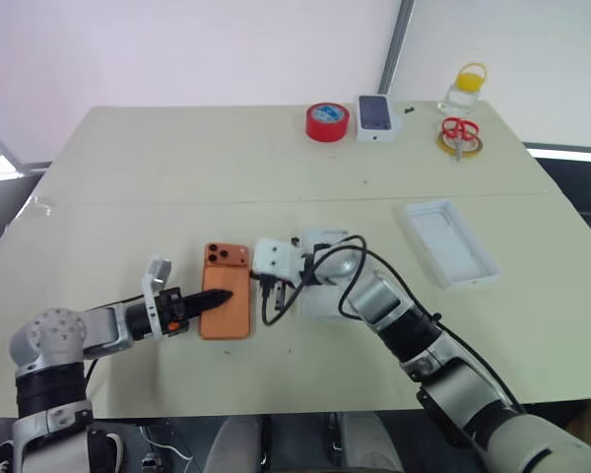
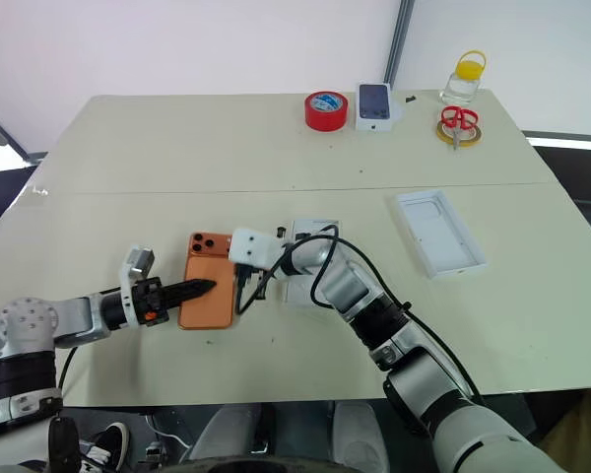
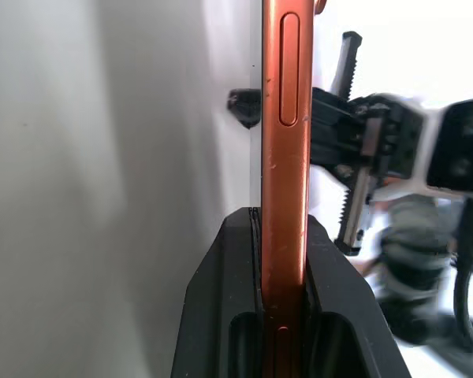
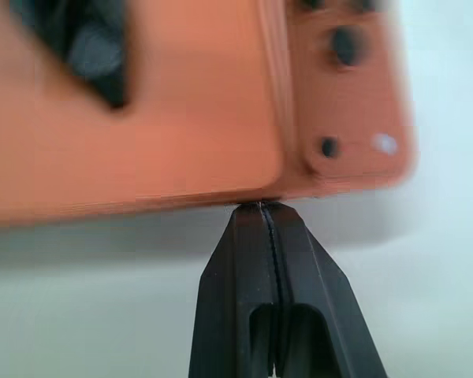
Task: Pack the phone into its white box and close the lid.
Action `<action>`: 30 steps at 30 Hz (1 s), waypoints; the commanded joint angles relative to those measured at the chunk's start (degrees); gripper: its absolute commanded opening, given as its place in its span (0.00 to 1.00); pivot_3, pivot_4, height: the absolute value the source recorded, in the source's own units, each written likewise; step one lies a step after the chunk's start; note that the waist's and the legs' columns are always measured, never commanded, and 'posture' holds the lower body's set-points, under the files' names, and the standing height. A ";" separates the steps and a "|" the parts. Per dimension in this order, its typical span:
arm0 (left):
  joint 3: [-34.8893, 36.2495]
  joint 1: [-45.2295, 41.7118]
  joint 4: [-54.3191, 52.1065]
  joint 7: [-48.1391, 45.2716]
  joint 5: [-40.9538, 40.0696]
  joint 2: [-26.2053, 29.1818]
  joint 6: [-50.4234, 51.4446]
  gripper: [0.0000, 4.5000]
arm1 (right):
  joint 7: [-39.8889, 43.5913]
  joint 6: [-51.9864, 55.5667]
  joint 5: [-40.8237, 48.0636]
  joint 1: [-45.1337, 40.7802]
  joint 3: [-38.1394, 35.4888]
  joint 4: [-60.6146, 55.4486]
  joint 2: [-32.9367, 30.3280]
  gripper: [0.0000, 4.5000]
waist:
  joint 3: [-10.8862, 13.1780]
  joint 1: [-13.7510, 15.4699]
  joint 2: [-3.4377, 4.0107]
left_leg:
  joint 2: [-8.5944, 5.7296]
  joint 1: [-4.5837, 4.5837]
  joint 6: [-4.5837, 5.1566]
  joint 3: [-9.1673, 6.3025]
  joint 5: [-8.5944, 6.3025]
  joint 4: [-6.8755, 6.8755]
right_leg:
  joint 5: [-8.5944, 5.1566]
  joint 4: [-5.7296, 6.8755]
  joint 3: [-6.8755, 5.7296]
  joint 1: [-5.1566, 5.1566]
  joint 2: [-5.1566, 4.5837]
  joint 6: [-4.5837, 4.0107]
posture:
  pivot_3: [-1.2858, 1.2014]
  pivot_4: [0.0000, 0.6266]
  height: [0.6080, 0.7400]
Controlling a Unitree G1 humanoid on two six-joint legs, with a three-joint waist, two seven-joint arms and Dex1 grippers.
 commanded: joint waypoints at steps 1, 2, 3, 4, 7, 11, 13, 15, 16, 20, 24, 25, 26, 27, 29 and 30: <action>3.46 -0.08 -1.28 1.69 -1.45 -0.95 -2.69 0.00 | 2.24 3.95 10.28 -1.15 -8.60 -5.24 1.20 0.12 | 0.06 0.11 -0.05 | 0.01 0.01 -0.03 -0.01 0.02 -0.07 | 0.00 -0.03 0.01 -0.01 -0.01 -0.01 | 0.52 0.24 1.00; 4.36 -0.28 -1.23 2.11 -2.05 -1.33 -2.58 0.00 | 3.10 4.82 12.44 -1.02 -10.07 -6.26 0.88 0.20 | 0.07 0.18 -0.08 | 0.00 0.03 -0.08 -0.01 0.04 -0.23 | 0.00 -0.10 0.02 -0.01 -0.02 -0.01 | 0.52 0.24 1.00; 5.20 -0.75 -1.22 2.58 -2.93 -1.88 -2.14 0.00 | 5.34 5.00 14.74 0.04 -11.07 -8.77 -0.69 0.30 | 0.08 0.21 -0.09 | 0.00 0.06 -0.10 -0.01 0.05 -0.31 | 0.00 -0.13 0.02 0.00 -0.02 -0.02 | 0.52 0.24 1.00; 5.13 -0.60 -2.34 2.91 -3.20 -2.42 -2.74 0.00 | 7.80 5.39 16.19 1.46 -11.31 -11.60 -3.06 0.40 | 0.10 0.36 -0.07 | 0.02 0.07 -0.10 -0.03 0.06 -0.36 | -0.01 -0.15 0.01 -0.01 -0.02 -0.05 | 0.52 0.24 1.00; 4.62 -0.23 -4.66 3.87 -3.79 -3.70 -3.21 0.00 | 14.77 5.01 18.87 6.43 -10.74 -19.15 -11.34 0.74 | 0.14 0.61 -0.15 | 0.01 0.05 -0.09 -0.05 0.04 -0.45 | -0.06 -0.22 -0.03 -0.01 -0.02 -0.11 | 0.52 0.24 1.00; 5.17 -0.22 -6.31 4.02 -5.84 -4.37 -2.69 0.00 | 19.94 0.24 18.11 14.58 -9.86 -25.69 -22.44 0.74 | 0.17 0.35 -0.21 | -0.02 0.01 0.09 -0.01 -0.06 -0.50 | -0.06 -0.65 -0.06 0.13 -0.01 -0.09 | 0.52 0.24 1.00; 4.34 -0.04 -7.09 4.14 -5.77 -4.23 -3.31 0.00 | 19.81 -3.85 16.81 17.73 -10.55 -26.40 -25.54 0.74 | 0.19 0.02 -0.26 | 0.02 0.00 0.12 0.06 -0.08 -0.52 | -0.05 -0.77 -0.09 0.13 0.01 -0.08 | 0.52 0.24 1.00; 3.50 -0.06 -7.43 4.02 -5.42 -4.16 -4.09 0.00 | 19.50 -7.20 15.68 20.21 -10.84 -25.98 -27.65 0.74 | 0.20 0.10 -0.26 | 0.09 0.02 0.12 0.11 -0.08 -0.54 | -0.05 -0.81 -0.08 0.13 0.05 -0.08 | 0.52 0.24 1.00; 3.11 -0.12 -7.65 4.06 -5.09 -4.26 -4.82 0.00 | 19.11 -9.30 14.88 21.15 -10.80 -25.41 -28.35 0.74 | 0.21 0.21 -0.28 | 0.11 0.04 0.11 0.11 -0.07 -0.54 | -0.06 -0.81 -0.08 0.14 0.08 -0.08 | 0.52 0.24 1.00; 2.04 -0.99 -6.92 4.55 -4.91 -4.23 -5.33 0.00 | 16.92 -13.75 13.96 23.16 -11.08 -23.79 -28.66 0.74 | 0.30 0.47 -0.42 | 0.13 0.05 0.05 0.10 -0.03 -0.52 | -0.07 -0.83 -0.13 0.19 0.10 -0.11 | 0.52 0.24 1.00; 1.00 -1.54 -6.01 4.72 -4.59 -3.56 -5.96 0.00 | 14.89 -15.90 13.00 23.30 -10.93 -22.56 -28.35 0.45 | 0.37 0.48 -0.55 | 0.13 0.05 0.05 0.10 -0.02 -0.47 | -0.08 -0.85 -0.12 0.23 0.08 -0.16 | 0.52 0.24 1.00; 1.13 -1.94 -5.48 4.85 -4.83 -3.44 -5.70 0.00 | 14.08 -16.67 12.51 23.31 -10.87 -22.01 -28.23 0.36 | 0.37 0.49 -0.55 | 0.13 0.05 0.05 0.10 -0.02 -0.47 | -0.08 -0.85 -0.12 0.23 0.08 -0.16 | 0.52 0.24 1.00; 1.12 -2.21 -5.13 4.92 -4.96 -3.27 -5.64 0.00 | 13.66 -17.20 12.26 23.31 -10.76 -21.68 -28.17 0.36 | 0.38 0.51 -0.56 | 0.13 0.05 0.05 0.10 -0.02 -0.47 | -0.08 -0.85 -0.12 0.23 0.08 -0.15 | 0.52 0.24 1.00; 0.92 -2.37 -4.96 4.89 -4.82 -3.00 -5.88 0.00 | 13.50 -17.54 12.12 23.29 -10.58 -21.43 -28.13 0.36 | 0.39 0.52 -0.56 | 0.13 0.05 0.05 0.09 -0.02 -0.47 | -0.08 -0.85 -0.12 0.22 0.08 -0.15 | 0.52 0.24 1.00; 0.78 -2.72 -4.49 4.85 -4.99 -2.63 -5.61 0.00 | 13.31 -17.58 12.15 23.29 -10.33 -21.22 -28.14 0.36 | 0.39 0.52 -0.56 | 0.13 0.04 0.05 0.08 -0.02 -0.47 | -0.07 -0.86 -0.12 0.22 0.08 -0.14 | 0.52 0.24 1.00; 0.73 -2.86 -4.27 4.88 -5.07 -2.48 -5.44 0.00 | 13.32 -17.53 12.19 23.37 -10.21 -21.23 -28.20 0.36 | 0.40 0.52 -0.56 | 0.13 0.04 0.05 0.08 -0.02 -0.47 | -0.07 -0.86 -0.12 0.22 0.08 -0.13 | 0.52 0.24 1.00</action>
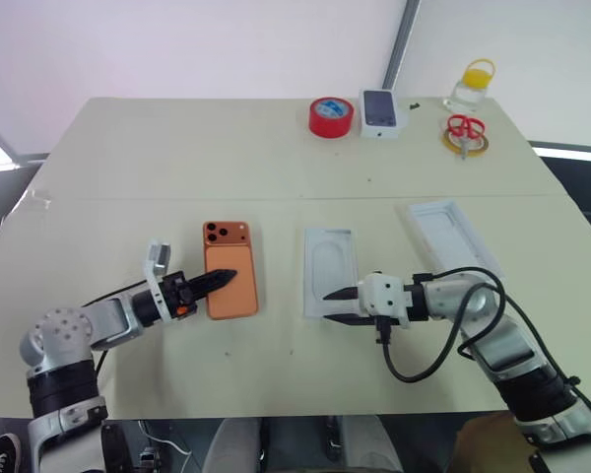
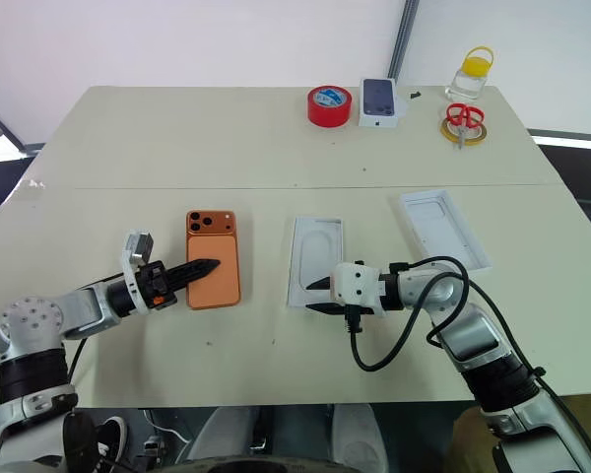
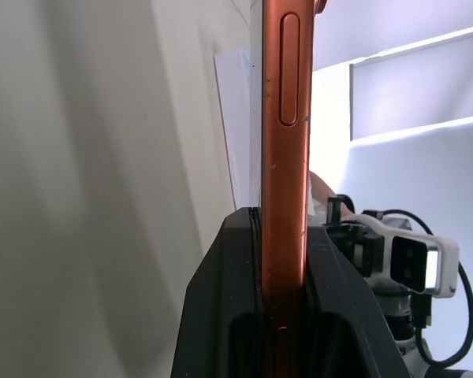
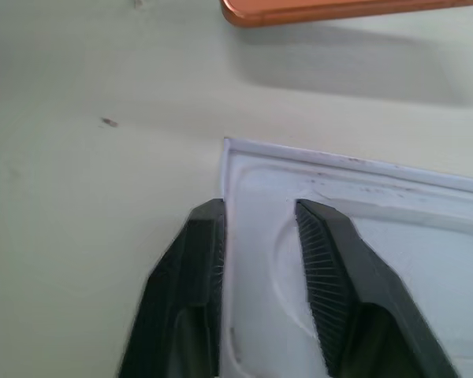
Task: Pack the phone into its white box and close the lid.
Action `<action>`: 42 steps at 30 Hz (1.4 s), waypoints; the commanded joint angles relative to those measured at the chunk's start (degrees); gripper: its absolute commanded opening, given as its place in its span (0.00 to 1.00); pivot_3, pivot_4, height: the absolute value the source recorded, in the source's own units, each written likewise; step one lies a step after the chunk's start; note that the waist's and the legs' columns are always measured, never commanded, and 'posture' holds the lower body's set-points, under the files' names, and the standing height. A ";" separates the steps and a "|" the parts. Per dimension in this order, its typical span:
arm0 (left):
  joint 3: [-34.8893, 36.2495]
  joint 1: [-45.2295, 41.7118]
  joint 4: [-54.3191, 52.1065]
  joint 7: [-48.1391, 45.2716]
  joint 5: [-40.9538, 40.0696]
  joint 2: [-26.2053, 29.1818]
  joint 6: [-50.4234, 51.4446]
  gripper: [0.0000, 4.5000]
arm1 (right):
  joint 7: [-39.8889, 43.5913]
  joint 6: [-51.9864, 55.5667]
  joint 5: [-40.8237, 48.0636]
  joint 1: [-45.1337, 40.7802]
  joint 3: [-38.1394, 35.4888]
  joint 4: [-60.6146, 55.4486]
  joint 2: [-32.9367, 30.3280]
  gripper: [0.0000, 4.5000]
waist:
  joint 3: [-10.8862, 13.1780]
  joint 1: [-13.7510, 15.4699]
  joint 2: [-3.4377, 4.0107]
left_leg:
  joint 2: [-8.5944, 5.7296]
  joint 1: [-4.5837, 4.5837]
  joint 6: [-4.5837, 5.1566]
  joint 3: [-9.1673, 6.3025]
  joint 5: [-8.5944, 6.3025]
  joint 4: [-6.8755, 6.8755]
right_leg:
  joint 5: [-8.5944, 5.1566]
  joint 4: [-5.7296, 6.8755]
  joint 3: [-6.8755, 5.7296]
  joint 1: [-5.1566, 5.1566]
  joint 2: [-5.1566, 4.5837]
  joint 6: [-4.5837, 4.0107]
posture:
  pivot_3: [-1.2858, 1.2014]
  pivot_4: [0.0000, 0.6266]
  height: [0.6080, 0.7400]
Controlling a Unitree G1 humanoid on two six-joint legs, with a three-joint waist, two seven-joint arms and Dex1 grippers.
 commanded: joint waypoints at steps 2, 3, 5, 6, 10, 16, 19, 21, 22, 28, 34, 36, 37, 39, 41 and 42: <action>-0.31 -1.21 -0.48 -0.62 -1.38 1.14 -0.25 0.00 | -0.06 -0.61 0.52 0.25 -0.31 -0.64 -0.24 0.36 | 0.01 0.01 -0.02 | 0.00 -0.01 0.00 0.00 0.00 0.00 | 0.00 -0.01 0.00 0.00 -0.01 0.01 | 0.52 0.24 1.00; -0.50 -1.17 -0.58 -0.61 -1.26 1.22 -0.43 0.00 | 0.31 -0.08 1.09 0.55 -0.35 -1.05 -0.41 0.36 | 0.03 0.01 -0.05 | -0.01 -0.01 0.00 0.00 0.00 0.00 | 0.00 -0.01 0.01 0.00 -0.01 0.00 | 0.52 0.24 1.00; -0.73 -1.10 -0.63 -0.40 -1.02 1.29 -0.94 0.00 | 0.87 1.54 3.01 1.11 -0.95 -2.36 -0.47 0.36 | 0.04 0.01 -0.06 | 0.00 0.00 0.00 0.00 0.00 0.00 | 0.00 -0.01 0.02 0.00 -0.02 0.00 | 0.52 0.24 1.00; -0.86 -1.01 -0.67 -0.34 -0.95 1.35 -1.09 0.00 | 0.86 2.41 3.92 1.24 -1.35 -2.93 -0.31 0.36 | 0.04 0.01 -0.06 | 0.00 0.00 0.00 0.00 0.00 0.00 | 0.00 -0.01 0.02 0.00 -0.02 0.00 | 0.52 0.24 1.00; -0.89 -0.64 -0.63 0.24 -1.18 1.05 -1.39 0.00 | 0.04 5.73 6.89 1.11 -2.53 -4.69 0.39 0.36 | 0.05 0.04 -0.07 | 0.00 0.00 0.00 -0.01 0.00 0.00 | 0.01 0.00 0.03 0.00 -0.04 -0.01 | 0.52 0.24 1.00; -1.53 -0.05 -1.32 0.53 -1.31 0.82 -1.92 0.00 | 0.08 1.81 0.97 2.08 1.22 -2.59 -0.96 0.36 | 0.05 0.04 -0.07 | 0.00 0.00 0.00 -0.02 0.00 0.00 | 0.01 0.00 0.02 0.00 -0.03 -0.01 | 0.52 0.24 1.00; -1.66 -0.10 -1.32 0.68 -1.25 0.97 -2.15 0.00 | -0.11 1.68 0.86 1.66 1.41 -1.81 -0.43 0.36 | 0.05 0.05 -0.07 | -0.01 -0.01 0.00 -0.01 0.00 0.00 | 0.01 0.00 0.02 0.00 -0.03 0.00 | 0.52 0.24 1.00; -1.71 -0.15 -1.25 0.82 -1.20 1.09 -2.18 0.00 | 0.07 1.88 1.31 1.66 1.42 -1.43 -0.18 0.36 | 0.05 0.05 -0.07 | -0.01 0.00 0.00 -0.01 0.00 0.00 | 0.02 0.00 0.02 0.01 -0.03 0.00 | 0.52 0.24 1.00; -1.79 -0.16 -1.17 0.83 -1.10 1.17 -2.27 0.00 | 0.15 0.99 0.39 1.65 1.79 -0.88 -0.53 0.36 | 0.05 0.05 -0.07 | -0.01 0.00 0.00 -0.01 0.00 0.00 | 0.02 0.00 0.02 0.01 -0.02 0.00 | 0.52 0.24 1.00; -2.05 -0.35 -0.96 1.09 -0.83 1.15 -2.82 0.00 | 0.50 0.82 0.34 1.64 1.96 -0.50 -0.20 0.08 | 0.05 0.03 -0.08 | -0.01 0.01 0.00 -0.01 0.00 0.01 | 0.02 0.01 0.02 0.01 -0.01 0.00 | 0.52 0.24 1.00; -2.15 -2.35 -0.19 2.34 -1.01 0.08 -3.59 0.00 | -1.55 2.11 -0.14 -0.28 2.32 -0.55 2.36 0.00 | 0.05 0.01 -0.08 | -0.01 0.02 -0.02 -0.01 0.01 0.01 | 0.02 0.03 0.02 0.02 -0.01 0.00 | 0.52 0.24 1.00; -1.56 -3.72 0.45 3.49 -1.34 -0.68 -4.17 0.00 | -2.79 2.66 -0.72 -1.48 2.67 -0.18 3.72 0.00 | 0.05 0.02 -0.08 | -0.01 0.01 -0.06 -0.01 0.04 0.03 | 0.04 0.04 0.02 0.02 -0.01 -0.02 | 0.52 0.24 1.00; -0.57 -5.25 1.50 4.69 -2.22 -1.38 -3.55 0.00 | -3.68 2.48 -1.84 -2.46 3.37 0.54 4.74 0.00 | 0.06 0.02 -0.08 | -0.01 0.02 -0.08 -0.01 0.05 0.04 | 0.05 0.06 0.02 0.02 0.01 -0.04 | 0.52 0.24 1.00; 0.64 -7.10 2.62 6.20 -3.39 -2.24 -2.59 0.00 | -4.67 2.12 -3.35 -3.63 4.40 1.52 5.95 0.00 | 0.06 0.01 -0.10 | -0.01 0.04 -0.10 -0.02 0.07 0.06 | 0.07 0.09 0.02 0.03 0.02 -0.05 | 0.52 0.24 1.00; -0.03 -8.53 1.37 7.25 -2.90 -3.10 -3.71 0.00 | -6.20 1.86 -5.04 -5.16 6.03 2.83 8.11 0.00 | 0.06 -0.03 -0.10 | -0.01 0.04 -0.13 -0.02 0.10 0.06 | 0.08 0.12 -0.03 0.03 0.12 -0.05 | 0.52 0.24 1.00; -1.02 -9.37 0.28 7.71 -2.23 -3.54 -4.75 0.00 | -7.11 2.40 -5.67 -6.00 6.89 3.75 9.71 0.00 | 0.06 -0.07 -0.10 | 0.00 0.05 -0.14 -0.03 0.11 0.06 | 0.08 0.14 -0.03 0.02 0.13 -0.04 | 0.52 0.24 1.00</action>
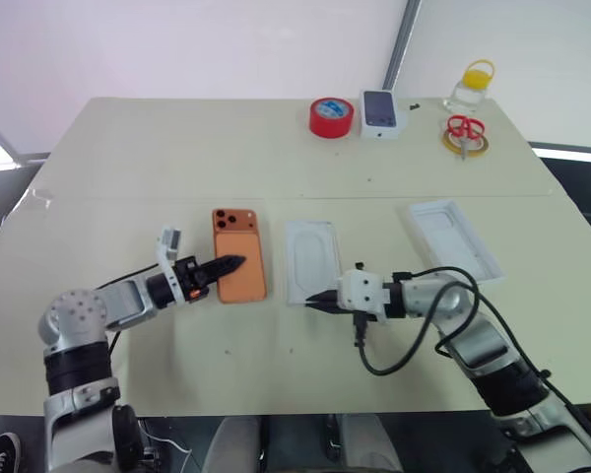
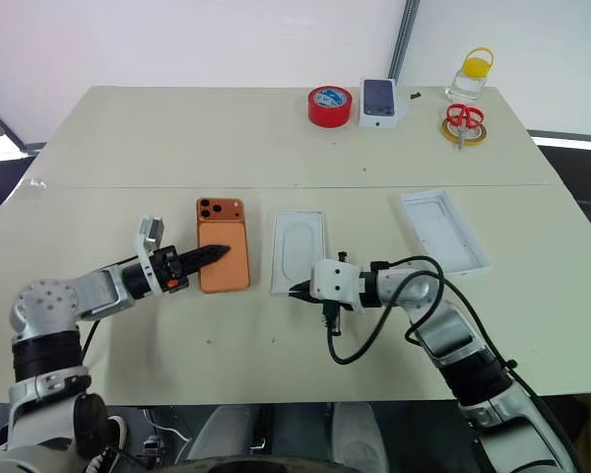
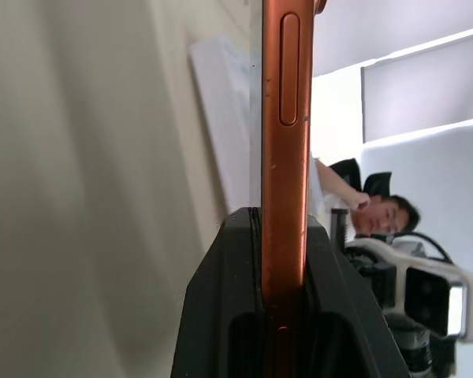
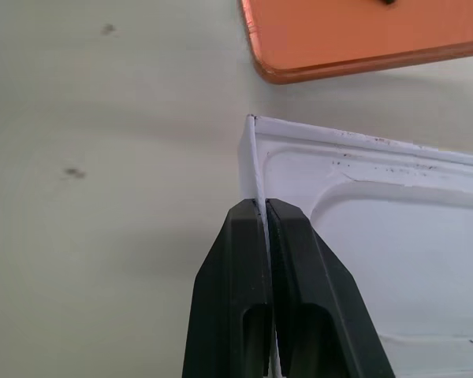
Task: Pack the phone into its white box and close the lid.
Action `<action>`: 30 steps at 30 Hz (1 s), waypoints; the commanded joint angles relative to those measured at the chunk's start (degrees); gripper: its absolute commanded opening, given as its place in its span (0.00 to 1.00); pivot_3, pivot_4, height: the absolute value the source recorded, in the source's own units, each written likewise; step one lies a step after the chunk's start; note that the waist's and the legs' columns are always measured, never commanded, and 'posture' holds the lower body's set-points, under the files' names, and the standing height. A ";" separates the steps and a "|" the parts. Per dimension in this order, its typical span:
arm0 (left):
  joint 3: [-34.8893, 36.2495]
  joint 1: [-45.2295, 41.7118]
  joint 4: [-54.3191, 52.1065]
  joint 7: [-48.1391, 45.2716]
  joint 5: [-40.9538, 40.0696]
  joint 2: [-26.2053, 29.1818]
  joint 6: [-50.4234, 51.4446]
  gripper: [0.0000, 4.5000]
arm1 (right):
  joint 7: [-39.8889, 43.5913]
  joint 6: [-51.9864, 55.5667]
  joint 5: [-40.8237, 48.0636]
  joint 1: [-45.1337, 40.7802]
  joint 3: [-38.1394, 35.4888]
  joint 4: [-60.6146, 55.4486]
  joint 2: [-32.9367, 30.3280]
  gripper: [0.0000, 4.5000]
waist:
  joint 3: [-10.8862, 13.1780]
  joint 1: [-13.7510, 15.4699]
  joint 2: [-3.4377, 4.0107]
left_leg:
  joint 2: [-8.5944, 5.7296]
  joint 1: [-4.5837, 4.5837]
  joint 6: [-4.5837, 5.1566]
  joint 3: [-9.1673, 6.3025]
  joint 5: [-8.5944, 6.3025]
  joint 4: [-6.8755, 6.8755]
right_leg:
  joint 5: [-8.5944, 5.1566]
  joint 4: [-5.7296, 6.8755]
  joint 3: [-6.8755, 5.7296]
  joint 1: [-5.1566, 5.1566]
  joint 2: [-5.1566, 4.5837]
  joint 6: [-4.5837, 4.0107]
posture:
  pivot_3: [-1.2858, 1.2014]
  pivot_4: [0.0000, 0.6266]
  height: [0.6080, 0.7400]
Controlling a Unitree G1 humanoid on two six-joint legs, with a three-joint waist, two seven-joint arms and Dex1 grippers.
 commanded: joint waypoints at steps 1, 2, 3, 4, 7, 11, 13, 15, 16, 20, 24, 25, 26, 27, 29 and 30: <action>-0.57 -3.24 -3.63 1.19 -0.89 -1.20 -2.67 0.00 | -3.02 0.35 -2.04 -2.64 2.43 1.89 4.28 0.00 | 0.01 -0.05 0.00 | 0.00 0.00 -0.05 0.00 0.03 0.00 | 0.00 0.01 0.00 -0.01 0.00 0.00 | 0.52 0.24 1.00; -0.72 -4.22 -3.20 1.39 -1.37 -1.50 -2.35 0.00 | -3.63 0.15 -2.73 -3.08 3.10 2.62 5.27 0.00 | 0.01 -0.07 -0.01 | 0.00 -0.01 -0.22 0.00 0.13 0.00 | 0.00 0.01 0.00 -0.02 0.00 0.00 | 0.52 0.24 1.00; -0.72 -4.89 -2.63 1.52 -1.75 -1.67 -2.05 0.00 | -3.78 0.17 -2.94 -3.29 3.44 3.04 5.94 0.00 | 0.01 -0.06 -0.01 | 0.00 -0.01 -0.29 0.00 0.17 -0.01 | 0.01 0.04 0.01 -0.03 0.01 0.00 | 0.52 0.24 1.00; -0.95 -5.41 -1.95 1.50 -1.46 -1.88 -2.31 0.00 | -4.18 0.31 -3.29 -3.54 3.64 3.34 6.54 0.00 | 0.01 -0.06 -0.01 | 0.00 -0.01 -0.32 0.00 0.18 -0.01 | 0.01 0.06 0.01 -0.03 0.01 0.00 | 0.52 0.24 1.00; -2.86 -5.93 -0.44 0.55 0.13 -2.30 -3.43 0.00 | -4.24 3.01 -1.16 -3.80 3.06 1.82 8.32 0.07 | 0.01 -0.06 -0.01 | -0.03 0.00 -0.33 0.00 0.18 -0.01 | 0.01 0.12 0.01 -0.04 0.01 0.00 | 0.52 0.24 1.00; -6.70 -5.69 1.40 -1.44 2.26 -2.79 -4.81 0.00 | -2.59 4.15 0.53 -2.92 1.83 -0.95 6.49 0.46 | 0.01 0.04 -0.01 | -0.04 0.00 -0.32 0.00 0.18 0.00 | 0.01 0.12 0.02 -0.04 0.02 0.00 | 0.52 0.24 1.00; -8.18 -5.69 2.04 -2.81 3.01 -2.87 -5.49 0.00 | -0.77 7.05 4.01 -2.18 -0.22 -4.41 4.89 0.67 | 0.02 0.07 -0.03 | -0.05 -0.02 -0.27 -0.03 0.15 0.00 | 0.01 0.12 0.01 -0.03 0.02 0.00 | 0.52 0.24 1.00; -9.30 -5.88 2.94 -4.01 3.57 -2.95 -5.73 0.00 | 0.90 11.23 8.64 -1.74 -3.16 -8.15 2.98 0.91 | 0.02 0.04 -0.03 | -0.06 -0.02 -0.20 -0.02 0.11 0.00 | 0.01 0.11 0.02 -0.03 0.02 0.00 | 0.52 0.24 1.00; -9.94 -6.18 3.64 -4.66 3.98 -3.08 -6.03 0.00 | 2.00 12.32 10.35 -1.38 -4.82 -9.41 1.27 0.91 | 0.02 0.04 -0.03 | -0.06 -0.02 -0.11 -0.02 0.06 0.00 | 0.01 0.12 0.02 -0.03 0.02 0.00 | 0.52 0.24 1.00; -13.75 -7.48 6.80 -7.53 6.66 -3.65 -7.79 0.00 | 4.04 11.46 10.67 -0.18 -9.47 -7.13 -5.92 0.91 | 0.02 0.26 -0.04 | -0.05 0.00 0.02 -0.03 0.00 0.02 | 0.01 0.12 0.00 0.00 0.05 0.00 | 0.52 0.24 1.00; -15.50 -8.43 9.52 -8.32 9.34 -4.11 -9.58 0.00 | 2.30 8.38 9.43 -0.41 -11.27 -2.59 -7.71 0.91 | 0.04 -0.07 -0.06 | -0.03 0.01 0.04 0.00 0.00 0.05 | 0.00 0.11 0.01 0.03 0.10 0.00 | 0.52 0.24 1.00; -15.82 -8.50 9.69 -8.48 9.63 -3.91 -9.20 0.00 | 1.91 7.84 9.02 -0.40 -11.25 -2.15 -7.70 0.91 | 0.04 -0.14 -0.06 | 0.01 0.03 0.04 0.02 0.00 0.05 | 0.00 0.12 0.03 0.03 0.12 0.00 | 0.52 0.24 1.00; -16.32 -8.36 9.34 -8.80 9.95 -3.66 -9.05 0.00 | 1.67 7.12 8.61 -0.19 -11.05 -1.96 -7.66 0.91 | 0.04 -0.20 -0.06 | 0.05 0.04 0.04 0.03 0.00 0.04 | 0.00 0.12 0.04 0.03 0.17 0.00 | 0.52 0.24 1.00; -16.39 -8.31 9.18 -8.89 10.13 -3.65 -8.98 0.11 | 1.46 6.62 8.40 0.03 -10.84 -1.97 -7.52 0.91 | 0.04 -0.20 -0.06 | 0.09 0.04 0.03 0.02 0.00 0.04 | 0.00 0.12 0.05 0.02 0.22 0.00 | 0.52 0.24 1.00; -15.98 -8.75 9.69 -7.99 10.10 -3.93 -7.42 0.28 | 0.58 6.32 8.24 0.44 -10.40 -2.28 -6.74 0.92 | 0.04 -0.11 -0.06 | 0.11 0.06 0.02 0.02 0.01 0.04 | 0.00 0.19 0.06 0.00 0.24 0.00 | 0.52 0.24 1.00; -16.53 -9.00 9.41 -7.47 10.70 -3.88 -6.98 0.40 | 0.27 6.46 8.23 0.62 -10.02 -2.60 -6.32 0.92 | 0.04 -0.01 -0.06 | 0.12 0.06 0.02 0.02 0.01 0.04 | 0.00 0.21 0.06 0.00 0.23 0.00 | 0.52 0.24 1.00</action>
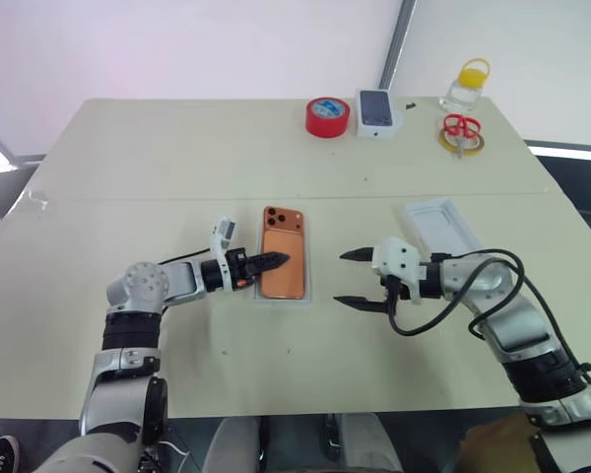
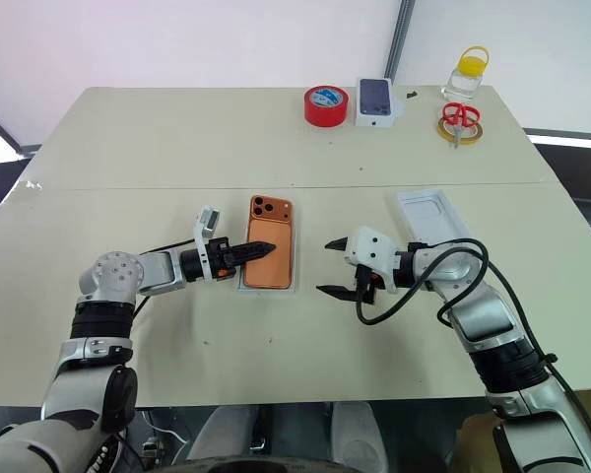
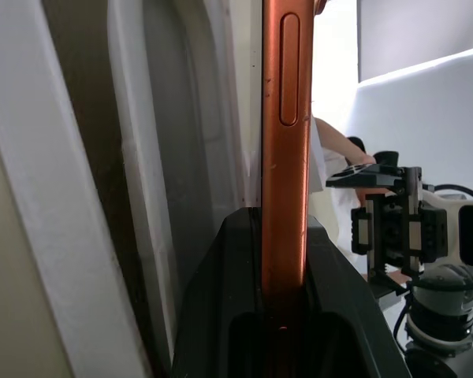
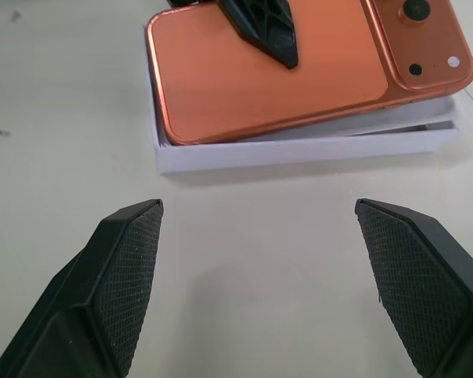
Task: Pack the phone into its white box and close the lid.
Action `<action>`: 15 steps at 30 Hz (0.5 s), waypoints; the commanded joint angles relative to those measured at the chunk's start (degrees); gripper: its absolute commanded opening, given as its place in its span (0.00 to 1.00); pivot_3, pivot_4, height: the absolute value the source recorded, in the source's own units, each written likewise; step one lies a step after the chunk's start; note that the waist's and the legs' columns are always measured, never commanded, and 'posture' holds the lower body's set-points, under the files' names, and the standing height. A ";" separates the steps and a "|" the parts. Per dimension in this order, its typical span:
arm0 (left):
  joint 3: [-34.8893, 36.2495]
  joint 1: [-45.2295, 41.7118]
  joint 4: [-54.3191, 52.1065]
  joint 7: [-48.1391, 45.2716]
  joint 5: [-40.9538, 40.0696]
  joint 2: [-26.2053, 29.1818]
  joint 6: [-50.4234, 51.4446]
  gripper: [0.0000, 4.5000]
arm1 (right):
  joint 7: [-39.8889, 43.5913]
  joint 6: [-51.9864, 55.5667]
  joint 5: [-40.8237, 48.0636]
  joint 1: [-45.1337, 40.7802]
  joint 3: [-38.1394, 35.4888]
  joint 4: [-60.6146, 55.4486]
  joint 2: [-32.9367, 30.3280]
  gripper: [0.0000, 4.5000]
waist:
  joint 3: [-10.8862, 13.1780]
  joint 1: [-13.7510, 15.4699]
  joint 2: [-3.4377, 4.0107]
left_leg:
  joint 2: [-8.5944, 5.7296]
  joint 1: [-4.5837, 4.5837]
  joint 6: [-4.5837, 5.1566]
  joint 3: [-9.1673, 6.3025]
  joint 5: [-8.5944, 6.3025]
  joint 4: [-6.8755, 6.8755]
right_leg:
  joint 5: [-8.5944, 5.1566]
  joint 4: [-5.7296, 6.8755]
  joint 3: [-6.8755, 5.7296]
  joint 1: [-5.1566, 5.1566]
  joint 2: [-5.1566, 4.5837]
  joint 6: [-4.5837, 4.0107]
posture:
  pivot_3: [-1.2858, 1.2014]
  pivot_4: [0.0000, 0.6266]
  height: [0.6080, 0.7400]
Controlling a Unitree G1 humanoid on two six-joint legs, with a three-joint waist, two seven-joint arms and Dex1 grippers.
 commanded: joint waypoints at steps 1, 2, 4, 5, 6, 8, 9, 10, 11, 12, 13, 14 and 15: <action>-0.98 -1.24 -1.26 0.50 1.18 0.51 1.54 0.50 | -1.28 -0.98 -0.07 0.38 0.38 -1.70 1.38 0.92 | 0.00 0.12 0.00 | -0.02 0.01 -0.01 0.00 0.00 0.01 | 0.00 0.03 0.01 0.00 -0.02 0.00 | 0.52 0.24 1.00; -0.95 -1.58 -1.54 0.56 1.05 0.53 2.27 0.63 | -1.50 -1.11 -0.29 0.44 0.75 -1.78 1.74 0.92 | 0.00 0.15 0.00 | -0.03 0.02 -0.02 0.00 0.01 0.04 | 0.00 0.05 0.02 0.01 -0.03 0.00 | 0.52 0.24 1.00; -0.29 -2.43 -2.01 0.66 0.49 0.76 3.50 0.84 | -1.84 -1.46 -0.64 0.27 1.28 -1.42 2.21 0.92 | 0.00 0.20 0.00 | -0.06 0.05 -0.05 0.00 0.03 0.12 | 0.00 0.18 0.04 0.03 -0.06 0.00 | 0.52 0.24 1.00; -0.21 -2.81 -2.39 0.62 0.50 1.03 3.78 0.94 | -1.90 -1.78 -0.86 0.08 1.47 -1.10 2.26 0.92 | 0.00 0.16 0.00 | -0.08 0.07 -0.06 0.00 0.04 0.16 | 0.00 0.26 0.06 0.04 -0.07 0.00 | 0.52 0.24 1.00; 0.08 -3.34 -2.42 0.67 0.34 1.33 4.55 0.94 | -1.98 -2.01 -0.99 -0.21 1.53 -0.65 2.35 0.92 | 0.00 0.13 0.00 | -0.08 0.09 -0.08 0.01 0.05 0.22 | 0.00 0.33 0.07 0.04 -0.07 0.00 | 0.52 0.24 1.00; 0.39 -4.31 -1.84 0.48 0.10 1.96 6.16 0.94 | -2.19 -2.27 -1.14 -0.77 1.54 0.06 2.51 0.92 | 0.00 -0.03 0.00 | -0.06 0.11 -0.07 -0.01 0.13 0.24 | -0.01 0.40 0.07 0.04 -0.06 -0.01 | 0.52 0.24 1.00; 0.22 -4.73 -1.67 0.03 -0.11 2.49 7.21 0.94 | -2.23 -2.35 -1.24 -0.94 1.59 0.28 2.60 0.92 | 0.00 -0.12 0.00 | -0.04 0.12 -0.09 -0.01 0.16 0.24 | 0.00 0.42 0.07 0.04 -0.02 -0.02 | 0.52 0.24 1.00; -0.25 -4.97 -2.19 -0.07 0.15 3.01 7.42 0.94 | -2.29 -2.50 -1.40 -1.09 1.67 0.51 2.71 0.92 | 0.00 -0.15 0.00 | -0.02 0.13 -0.09 -0.01 0.16 0.23 | 0.00 0.43 0.08 0.03 0.01 -0.02 | 0.52 0.24 1.00; -0.68 -5.22 -2.75 0.14 0.60 3.41 7.41 0.94 | -2.32 -2.65 -1.52 -1.16 1.76 0.69 2.80 0.92 | 0.00 -0.14 0.00 | 0.00 0.13 -0.09 -0.01 0.16 0.23 | 0.00 0.44 0.08 0.02 0.04 -0.02 | 0.52 0.24 1.00; -1.19 -5.62 -3.35 0.43 1.07 3.94 7.75 0.94 | -2.36 -2.82 -1.62 -1.17 1.87 0.83 2.91 0.92 | 0.00 -0.11 0.00 | 0.00 0.12 -0.09 -0.02 0.16 0.21 | 0.00 0.45 0.08 0.01 0.05 -0.02 | 0.52 0.24 1.00; -1.24 -6.06 -3.78 0.62 1.08 4.28 8.36 0.94 | -2.40 -3.00 -1.72 -1.15 1.96 0.97 3.02 0.92 | 0.00 -0.09 0.00 | 0.00 0.11 -0.10 -0.02 0.17 0.20 | 0.00 0.45 0.08 -0.01 0.05 -0.02 | 0.52 0.24 1.00; -1.06 -6.49 -4.13 0.67 0.83 4.56 9.06 0.94 | -2.44 -3.19 -1.87 -1.13 2.06 1.16 3.14 0.92 | 0.00 -0.08 0.00 | 0.01 0.09 -0.11 -0.03 0.17 0.20 | 0.00 0.45 0.08 -0.03 0.05 -0.02 | 0.52 0.24 1.00; -1.13 -6.95 -4.87 0.75 0.68 5.00 9.94 0.94 | -2.49 -3.40 -2.03 -1.10 2.22 1.37 3.26 0.92 | 0.00 -0.08 -0.01 | 0.00 0.09 -0.11 -0.03 0.17 0.20 | 0.00 0.45 0.08 -0.04 0.04 -0.02 | 0.52 0.24 1.00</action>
